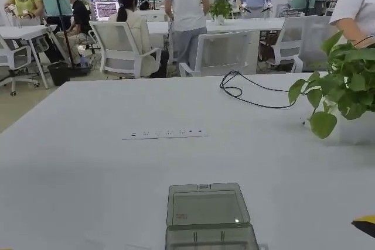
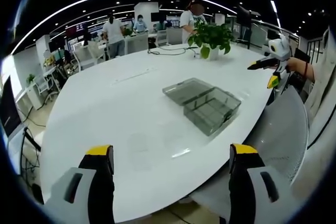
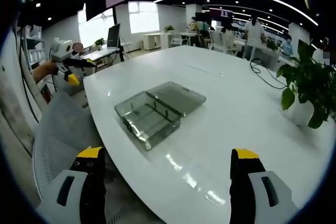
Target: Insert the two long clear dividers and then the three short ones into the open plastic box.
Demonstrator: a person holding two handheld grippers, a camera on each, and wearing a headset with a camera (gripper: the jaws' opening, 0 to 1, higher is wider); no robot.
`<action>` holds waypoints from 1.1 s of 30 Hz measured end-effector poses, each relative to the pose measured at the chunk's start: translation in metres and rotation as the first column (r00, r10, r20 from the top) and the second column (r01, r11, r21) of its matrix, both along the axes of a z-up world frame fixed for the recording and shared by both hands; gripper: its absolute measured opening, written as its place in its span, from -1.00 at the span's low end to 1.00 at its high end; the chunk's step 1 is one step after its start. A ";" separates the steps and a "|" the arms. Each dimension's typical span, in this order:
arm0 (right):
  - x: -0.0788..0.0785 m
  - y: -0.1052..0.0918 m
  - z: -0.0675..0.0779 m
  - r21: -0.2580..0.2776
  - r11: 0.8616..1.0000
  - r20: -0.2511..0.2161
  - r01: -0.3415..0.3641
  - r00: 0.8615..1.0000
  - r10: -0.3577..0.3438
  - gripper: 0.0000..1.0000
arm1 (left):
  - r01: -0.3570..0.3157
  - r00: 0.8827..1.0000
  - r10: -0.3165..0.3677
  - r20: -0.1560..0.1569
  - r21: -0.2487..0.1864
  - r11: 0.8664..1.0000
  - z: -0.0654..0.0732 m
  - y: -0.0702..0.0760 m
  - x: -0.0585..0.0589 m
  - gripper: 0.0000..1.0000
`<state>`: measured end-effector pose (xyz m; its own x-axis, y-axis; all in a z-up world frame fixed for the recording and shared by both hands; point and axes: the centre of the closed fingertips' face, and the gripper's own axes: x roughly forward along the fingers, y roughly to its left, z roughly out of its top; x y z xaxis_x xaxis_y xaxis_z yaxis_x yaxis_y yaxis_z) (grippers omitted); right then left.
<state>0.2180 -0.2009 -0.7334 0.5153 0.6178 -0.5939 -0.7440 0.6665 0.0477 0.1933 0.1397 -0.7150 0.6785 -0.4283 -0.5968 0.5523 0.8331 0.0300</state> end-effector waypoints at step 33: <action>0.011 0.035 0.015 0.031 0.997 0.029 -0.075 0.997 0.074 0.85 | -0.135 0.966 0.165 -0.197 0.158 0.978 -0.079 0.054 0.049 -0.04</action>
<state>0.2292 -0.1656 -0.7184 0.4832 0.6736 -0.5592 -0.7931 0.6074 0.0463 0.2428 0.1936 -0.7936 0.5826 -0.2315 -0.7791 0.4280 0.9023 0.0519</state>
